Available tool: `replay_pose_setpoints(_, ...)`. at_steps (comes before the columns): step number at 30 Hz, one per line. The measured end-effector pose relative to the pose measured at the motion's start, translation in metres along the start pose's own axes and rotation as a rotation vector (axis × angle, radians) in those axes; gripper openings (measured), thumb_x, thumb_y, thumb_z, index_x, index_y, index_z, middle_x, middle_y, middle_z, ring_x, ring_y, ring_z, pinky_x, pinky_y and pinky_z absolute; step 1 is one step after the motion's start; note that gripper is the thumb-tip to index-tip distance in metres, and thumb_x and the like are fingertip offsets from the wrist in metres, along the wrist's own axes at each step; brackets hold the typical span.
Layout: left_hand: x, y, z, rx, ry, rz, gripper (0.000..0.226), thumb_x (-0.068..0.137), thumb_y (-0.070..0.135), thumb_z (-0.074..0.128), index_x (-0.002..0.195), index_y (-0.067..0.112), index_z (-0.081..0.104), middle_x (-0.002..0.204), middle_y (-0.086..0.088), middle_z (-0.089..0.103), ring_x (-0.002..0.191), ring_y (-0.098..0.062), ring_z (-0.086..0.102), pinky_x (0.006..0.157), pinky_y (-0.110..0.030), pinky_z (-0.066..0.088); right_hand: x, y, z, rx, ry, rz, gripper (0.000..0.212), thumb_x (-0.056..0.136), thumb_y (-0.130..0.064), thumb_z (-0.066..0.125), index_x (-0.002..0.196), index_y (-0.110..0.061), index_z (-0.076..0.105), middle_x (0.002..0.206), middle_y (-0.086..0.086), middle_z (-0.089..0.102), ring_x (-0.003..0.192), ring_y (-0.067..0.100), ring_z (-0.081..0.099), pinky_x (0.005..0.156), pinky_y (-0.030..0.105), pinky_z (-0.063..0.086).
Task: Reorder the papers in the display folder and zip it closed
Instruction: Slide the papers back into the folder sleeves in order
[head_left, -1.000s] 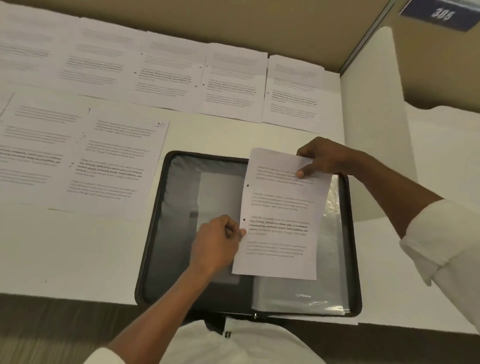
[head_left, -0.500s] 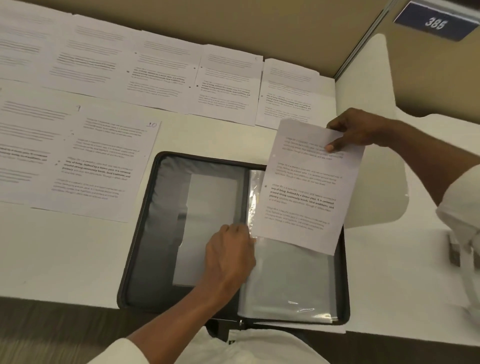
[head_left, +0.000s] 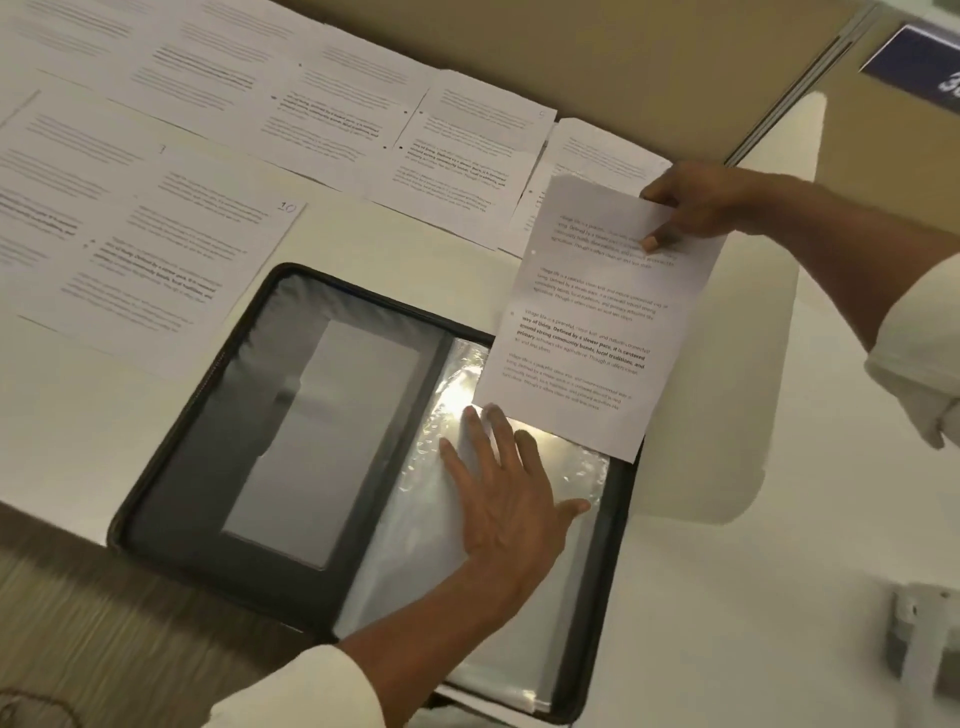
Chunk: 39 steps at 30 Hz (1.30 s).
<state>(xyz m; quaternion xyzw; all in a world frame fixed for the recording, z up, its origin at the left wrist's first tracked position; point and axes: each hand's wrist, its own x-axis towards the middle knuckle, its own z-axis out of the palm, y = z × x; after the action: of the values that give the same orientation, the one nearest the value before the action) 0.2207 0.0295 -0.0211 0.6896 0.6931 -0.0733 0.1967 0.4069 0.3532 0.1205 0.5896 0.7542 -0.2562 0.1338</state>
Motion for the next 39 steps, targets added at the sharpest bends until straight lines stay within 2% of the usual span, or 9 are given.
replay_pose_setpoints(3,0.002,0.017,-0.002,0.043,-0.023,-0.048,0.125,0.086,0.096,0.019,0.166,0.001,0.014,0.170,-0.035,-0.015,0.152,-0.058,-0.028,0.116,-0.080,-0.004,0.005,0.003,-0.011,-0.011,0.016,-0.030,0.024,0.084,-0.015,0.087,0.076,-0.025,0.066,0.079,-0.004,0.067,0.072,0.018,0.059,0.060,0.027,0.041)
replay_pose_setpoints(10,0.004,0.029,-0.001,0.050,-0.042,-0.101,0.105,0.097,0.081,0.028,0.167,0.004,0.011,0.170,-0.034,-0.018,0.152,-0.058,-0.027,0.116,-0.080,-0.004,0.011,0.018,-0.027,0.062,0.038,-0.008,0.022,0.085,-0.015,0.087,0.101,-0.023,0.074,0.088,-0.004,0.072,0.075,0.020,0.064,0.073,0.029,0.050)
replay_pose_setpoints(17,0.004,0.039,0.005,0.068,-0.024,-0.059,0.111,0.096,0.084,0.018,0.166,0.001,-0.002,0.166,-0.035,-0.028,0.151,-0.055,-0.033,0.116,-0.079,-0.005,0.024,0.027,-0.030,0.125,-0.001,0.032,0.024,0.083,-0.013,0.088,0.102,-0.020,0.075,0.092,0.003,0.073,0.075,0.022,0.066,0.080,0.035,0.058)
replay_pose_setpoints(21,0.006,0.048,0.005,0.067,-0.035,-0.073,0.101,0.100,0.072,0.025,0.166,-0.002,0.006,0.168,-0.036,-0.021,0.153,-0.057,-0.027,0.118,-0.078,-0.004,0.027,0.031,-0.027,0.159,-0.032,0.046,0.025,0.081,-0.014,0.089,0.100,-0.025,0.076,0.096,0.005,0.075,0.085,0.030,0.069,0.090,0.044,0.059)
replay_pose_setpoints(26,0.006,0.048,-0.002,0.058,-0.060,-0.059,0.085,0.106,0.057,0.031,0.166,-0.001,0.013,0.172,-0.030,-0.009,0.155,-0.057,-0.021,0.120,-0.077,0.002,0.029,0.036,-0.029,0.178,-0.043,0.068,0.029,0.083,-0.014,0.088,0.108,-0.022,0.077,0.095,0.002,0.076,0.078,0.023,0.069,0.077,0.031,0.056)
replay_pose_setpoints(29,0.002,0.047,-0.003,-0.006,-0.065,0.016,0.066,0.108,0.043,0.040,0.159,0.002,0.037,0.175,-0.023,0.010,0.161,-0.049,-0.004,0.126,-0.069,0.014,0.033,0.042,-0.034,0.209,-0.044,0.076,0.027,0.083,-0.014,0.088,0.106,-0.022,0.076,0.102,0.008,0.077,0.082,0.028,0.071,0.087,0.041,0.059)
replay_pose_setpoints(31,0.000,0.046,-0.001,-0.166,0.047,-0.002,0.040,0.104,0.032,0.056,0.135,0.008,0.066,0.164,-0.016,0.043,0.158,-0.038,0.028,0.122,-0.057,0.038,0.034,0.046,-0.037,0.239,-0.059,0.078,0.026,0.082,-0.014,0.087,0.106,-0.020,0.077,0.105,0.011,0.078,0.088,0.033,0.072,0.094,0.048,0.058)
replay_pose_setpoints(34,0.002,0.043,-0.001,-0.385,0.284,-0.099,0.013,0.097,0.027,0.077,0.100,0.015,0.078,0.117,0.000,0.072,0.115,-0.021,0.067,0.082,-0.037,0.063,0.034,0.050,-0.042,0.258,-0.077,0.076,0.037,0.068,-0.025,0.090,0.104,-0.022,0.078,0.103,0.010,0.079,0.094,0.036,0.074,0.098,0.050,0.057)
replay_pose_setpoints(39,0.005,0.036,-0.015,-0.535,0.262,-0.216,0.025,0.100,0.044,0.071,0.087,0.023,0.067,0.089,0.009,0.061,0.091,-0.011,0.054,0.069,-0.030,0.057,0.038,0.054,-0.045,0.309,-0.111,0.098,0.053,0.059,-0.031,0.089,0.109,-0.019,0.079,0.100,0.007,0.081,0.099,0.037,0.076,0.100,0.056,0.056)
